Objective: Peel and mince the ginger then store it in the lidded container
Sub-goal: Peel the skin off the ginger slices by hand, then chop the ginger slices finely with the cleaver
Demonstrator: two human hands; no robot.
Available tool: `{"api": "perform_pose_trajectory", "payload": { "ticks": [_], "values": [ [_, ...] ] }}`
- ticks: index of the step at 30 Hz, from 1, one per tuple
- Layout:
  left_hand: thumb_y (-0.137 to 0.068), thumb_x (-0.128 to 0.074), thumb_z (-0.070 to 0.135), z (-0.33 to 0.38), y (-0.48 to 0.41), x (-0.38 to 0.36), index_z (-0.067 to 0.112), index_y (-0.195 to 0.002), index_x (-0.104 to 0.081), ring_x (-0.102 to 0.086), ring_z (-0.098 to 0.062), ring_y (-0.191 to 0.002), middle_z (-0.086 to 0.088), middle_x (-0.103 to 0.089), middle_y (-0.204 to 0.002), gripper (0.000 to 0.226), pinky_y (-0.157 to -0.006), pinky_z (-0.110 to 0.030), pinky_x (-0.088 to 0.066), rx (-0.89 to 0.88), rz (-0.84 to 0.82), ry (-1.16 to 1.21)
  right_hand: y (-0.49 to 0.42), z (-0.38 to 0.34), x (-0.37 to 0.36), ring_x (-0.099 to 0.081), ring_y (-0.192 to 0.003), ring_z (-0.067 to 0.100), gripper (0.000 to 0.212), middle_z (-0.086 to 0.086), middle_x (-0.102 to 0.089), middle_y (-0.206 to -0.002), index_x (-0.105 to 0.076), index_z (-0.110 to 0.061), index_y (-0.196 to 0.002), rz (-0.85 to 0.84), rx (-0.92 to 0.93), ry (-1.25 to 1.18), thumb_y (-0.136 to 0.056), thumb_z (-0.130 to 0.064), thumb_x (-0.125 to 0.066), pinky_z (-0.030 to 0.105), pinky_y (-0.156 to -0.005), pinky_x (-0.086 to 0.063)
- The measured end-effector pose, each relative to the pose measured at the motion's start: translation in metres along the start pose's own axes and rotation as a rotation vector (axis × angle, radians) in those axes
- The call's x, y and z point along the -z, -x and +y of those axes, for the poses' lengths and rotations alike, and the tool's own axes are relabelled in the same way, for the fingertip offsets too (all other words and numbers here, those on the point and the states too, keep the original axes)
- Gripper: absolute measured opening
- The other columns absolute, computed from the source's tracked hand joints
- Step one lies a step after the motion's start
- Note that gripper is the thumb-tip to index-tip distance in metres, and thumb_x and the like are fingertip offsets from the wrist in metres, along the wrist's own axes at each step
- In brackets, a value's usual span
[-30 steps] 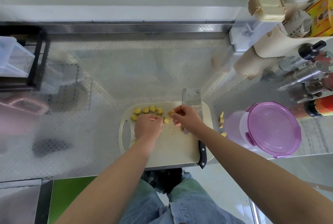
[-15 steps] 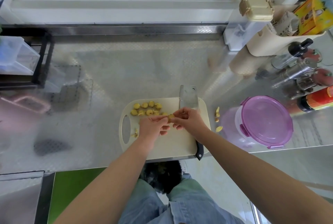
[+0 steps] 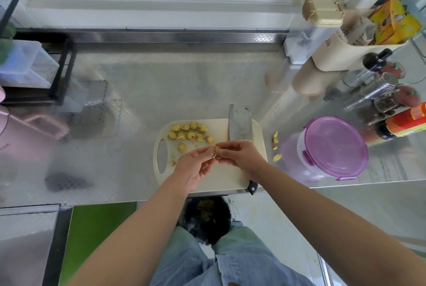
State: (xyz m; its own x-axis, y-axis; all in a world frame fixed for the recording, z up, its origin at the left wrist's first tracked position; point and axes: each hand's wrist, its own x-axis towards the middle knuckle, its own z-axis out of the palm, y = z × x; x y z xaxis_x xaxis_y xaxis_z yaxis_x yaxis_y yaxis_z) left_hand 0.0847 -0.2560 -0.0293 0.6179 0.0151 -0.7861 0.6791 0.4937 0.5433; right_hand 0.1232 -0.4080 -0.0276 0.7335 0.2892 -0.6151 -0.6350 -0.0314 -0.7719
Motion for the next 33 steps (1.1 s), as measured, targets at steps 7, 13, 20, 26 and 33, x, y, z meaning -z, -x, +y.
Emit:
{"api": "perform_pose_trajectory", "payload": {
  "ticks": [7, 13, 20, 26, 33],
  "values": [
    [-0.081, -0.076, 0.021, -0.002, 0.005, 0.002, 0.012, -0.094, -0.073, -0.066, -0.013, -0.069, -0.002, -0.073, -0.082, 0.016, -0.059, -0.024, -0.048, -0.118, -0.011, -0.297, 0.005, 0.003, 0.007, -0.069, -0.067, 0.017, 0.024, 0.016, -0.071, -0.081, -0.067, 0.007, -0.101, 0.062, -0.029, 0.118, -0.079, 0.000, -0.075, 0.022, -0.068, -0.058],
    [-0.082, -0.075, 0.015, -0.006, 0.002, 0.005, 0.009, -0.096, -0.074, -0.066, -0.014, -0.068, -0.010, -0.074, -0.087, 0.015, -0.051, -0.020, -0.047, -0.164, -0.057, -0.451, 0.008, 0.006, 0.014, -0.070, -0.072, 0.025, 0.022, 0.016, -0.073, -0.077, -0.068, 0.001, -0.093, 0.056, -0.035, 0.196, -0.074, 0.002, -0.079, 0.032, -0.078, -0.059],
    [-0.080, -0.077, 0.013, -0.012, -0.007, -0.008, 0.011, -0.086, -0.076, -0.063, -0.011, -0.061, -0.008, -0.075, -0.082, 0.007, -0.048, -0.019, -0.047, -0.202, -0.030, -0.536, 0.011, 0.008, 0.032, -0.070, -0.072, 0.025, 0.017, 0.017, -0.072, -0.080, -0.069, -0.003, -0.093, 0.072, -0.063, 0.213, -0.078, 0.002, -0.075, 0.034, -0.078, -0.060],
    [-0.079, -0.077, 0.024, -0.028, -0.024, -0.013, 0.016, -0.085, -0.076, -0.060, -0.012, -0.058, -0.003, -0.070, -0.072, 0.010, -0.056, -0.027, -0.048, -0.303, 0.118, -0.750, 0.007, 0.013, 0.048, -0.051, -0.091, 0.021, 0.045, 0.003, -0.050, -0.107, -0.045, -0.011, -0.117, 0.432, 0.014, 1.015, -0.083, -0.027, -0.070, 0.031, -0.074, -0.042],
    [-0.079, -0.077, 0.031, -0.032, -0.029, -0.025, 0.023, -0.080, -0.076, -0.060, -0.009, -0.054, 0.004, -0.069, -0.063, 0.008, -0.064, -0.027, -0.052, -0.281, 0.180, -0.822, 0.004, 0.018, 0.047, -0.050, -0.087, 0.022, 0.040, 0.004, -0.051, -0.099, -0.045, -0.008, -0.111, 0.409, -0.008, 0.845, -0.078, -0.015, -0.066, 0.027, -0.067, -0.038]
  ]
}}
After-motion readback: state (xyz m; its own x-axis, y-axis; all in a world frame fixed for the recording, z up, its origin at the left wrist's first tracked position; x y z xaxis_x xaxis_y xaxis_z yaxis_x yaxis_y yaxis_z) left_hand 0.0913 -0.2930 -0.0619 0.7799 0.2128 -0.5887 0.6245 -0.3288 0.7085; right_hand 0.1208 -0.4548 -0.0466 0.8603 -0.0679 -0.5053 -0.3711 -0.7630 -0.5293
